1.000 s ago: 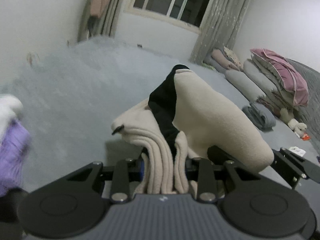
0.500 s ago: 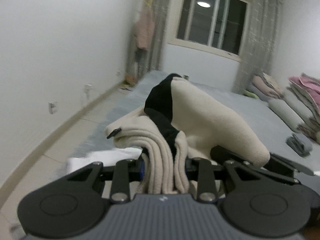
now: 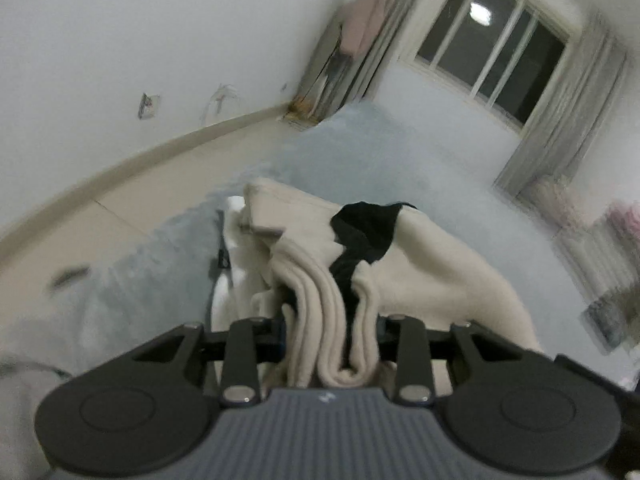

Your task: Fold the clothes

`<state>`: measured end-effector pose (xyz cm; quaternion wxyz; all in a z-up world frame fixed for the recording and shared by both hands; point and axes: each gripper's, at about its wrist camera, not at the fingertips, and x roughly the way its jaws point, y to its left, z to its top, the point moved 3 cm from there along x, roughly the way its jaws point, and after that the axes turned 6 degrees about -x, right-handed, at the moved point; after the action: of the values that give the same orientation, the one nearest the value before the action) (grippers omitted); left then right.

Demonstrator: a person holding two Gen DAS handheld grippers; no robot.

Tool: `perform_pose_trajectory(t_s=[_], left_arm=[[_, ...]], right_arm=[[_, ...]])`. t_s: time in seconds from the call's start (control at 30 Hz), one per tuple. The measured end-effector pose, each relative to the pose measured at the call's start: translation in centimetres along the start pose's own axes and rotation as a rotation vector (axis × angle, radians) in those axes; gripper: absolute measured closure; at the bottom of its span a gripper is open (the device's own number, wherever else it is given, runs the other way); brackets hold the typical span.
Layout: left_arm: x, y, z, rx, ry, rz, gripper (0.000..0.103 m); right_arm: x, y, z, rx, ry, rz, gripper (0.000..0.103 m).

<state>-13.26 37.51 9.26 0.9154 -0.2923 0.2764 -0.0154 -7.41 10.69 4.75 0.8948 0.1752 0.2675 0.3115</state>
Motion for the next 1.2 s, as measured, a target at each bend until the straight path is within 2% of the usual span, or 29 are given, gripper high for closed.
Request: perform_pose_trajectory(t_s=[0.13, 0.33, 0.47, 0.6, 0.7, 0.77, 0.9, 1.0, 1.07, 1.13, 1.2], left_arm=[[-0.2, 0.3, -0.1, 0.015, -0.001, -0.001, 0.073], [0.1, -0.3, -0.8, 0.008, -0.011, -0.027, 0.072], [1.2, 0.0, -0.6, -0.016, -0.009, -0.038, 0.071], [1.0, 0.2, -1.3, -0.026, -0.018, -0.034, 0.06], [0.4, 0.6, -1.4, -0.044, -0.017, -0.038, 0.054], [-0.2, 0.5, -1.3, -0.022, -0.022, -0.012, 0.044], [-1.7, -0.7, -0.7, 0.093, -0.048, 0.078, 0.038], [-3.4, -1.8, 0.0, 0.145, -0.071, 0.146, 0.038], [-4.8, -3.7, 0.3, 0.215, -0.122, 0.178, 0.04], [-5.8, -5.9, 0.3, 0.281, -0.161, 0.155, 0.04], [-5.8, -7.8, 0.4, 0.301, -0.163, 0.113, 0.04]], right_arm=[[-0.1, -0.2, 0.1, -0.024, 0.038, 0.038, 0.046], [0.1, -1.6, 1.5, 0.028, 0.059, 0.069, 0.046], [0.0, -2.3, 2.7, 0.116, 0.059, 0.121, 0.046], [0.4, -2.0, 2.8, -0.01, 0.068, 0.072, 0.049], [0.6, -2.9, 2.8, 0.026, 0.1, 0.099, 0.049], [-0.1, -3.1, 2.5, 0.033, 0.118, 0.116, 0.042], [-1.0, -2.2, 3.3, -0.117, 0.097, 0.071, 0.035], [-1.7, -0.9, 4.0, -0.257, 0.07, 0.019, 0.034], [-2.1, 0.2, 4.4, -0.352, 0.05, -0.007, 0.034], [-2.1, 1.8, 4.9, -0.456, 0.021, 0.003, 0.037], [-1.7, 3.3, 5.4, -0.545, 0.003, 0.013, 0.048]])
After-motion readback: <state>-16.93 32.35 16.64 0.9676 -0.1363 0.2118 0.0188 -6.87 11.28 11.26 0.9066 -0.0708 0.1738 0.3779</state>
